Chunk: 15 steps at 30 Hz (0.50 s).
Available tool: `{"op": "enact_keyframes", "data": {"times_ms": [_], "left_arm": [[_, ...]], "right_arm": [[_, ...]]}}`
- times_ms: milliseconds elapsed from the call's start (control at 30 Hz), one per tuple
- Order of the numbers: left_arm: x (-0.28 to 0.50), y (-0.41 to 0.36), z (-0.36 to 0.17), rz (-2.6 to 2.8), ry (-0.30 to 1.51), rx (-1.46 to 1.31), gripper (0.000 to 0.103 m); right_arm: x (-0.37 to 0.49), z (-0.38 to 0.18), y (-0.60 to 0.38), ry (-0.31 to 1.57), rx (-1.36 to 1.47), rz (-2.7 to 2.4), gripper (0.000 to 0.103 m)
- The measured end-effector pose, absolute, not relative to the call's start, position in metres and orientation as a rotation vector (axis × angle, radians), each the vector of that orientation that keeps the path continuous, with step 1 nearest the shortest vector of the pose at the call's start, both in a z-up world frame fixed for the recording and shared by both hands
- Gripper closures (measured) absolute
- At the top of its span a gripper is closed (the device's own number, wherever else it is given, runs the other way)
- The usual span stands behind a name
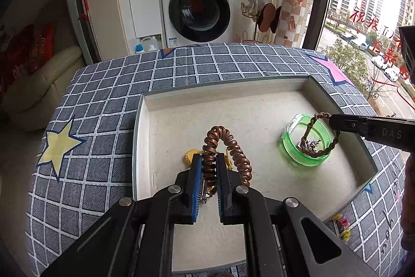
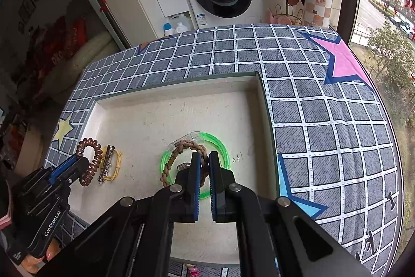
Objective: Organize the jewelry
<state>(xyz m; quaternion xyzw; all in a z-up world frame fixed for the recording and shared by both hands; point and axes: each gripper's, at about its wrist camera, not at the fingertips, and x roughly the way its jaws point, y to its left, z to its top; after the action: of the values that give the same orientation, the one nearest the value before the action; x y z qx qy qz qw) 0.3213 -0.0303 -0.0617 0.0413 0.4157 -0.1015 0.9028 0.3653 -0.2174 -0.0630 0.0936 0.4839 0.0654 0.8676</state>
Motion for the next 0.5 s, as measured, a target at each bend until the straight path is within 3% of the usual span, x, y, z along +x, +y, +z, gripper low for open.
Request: {"op": "enact_keyframes", "data": {"times_ms": [500], "left_arm": [[0.328,-0.042,-0.082,-0.16,0.893,0.183,0.08]], "right_arm": [[0.372,-0.085,-0.22,1.043,0.145,0.101,0.095]]}}
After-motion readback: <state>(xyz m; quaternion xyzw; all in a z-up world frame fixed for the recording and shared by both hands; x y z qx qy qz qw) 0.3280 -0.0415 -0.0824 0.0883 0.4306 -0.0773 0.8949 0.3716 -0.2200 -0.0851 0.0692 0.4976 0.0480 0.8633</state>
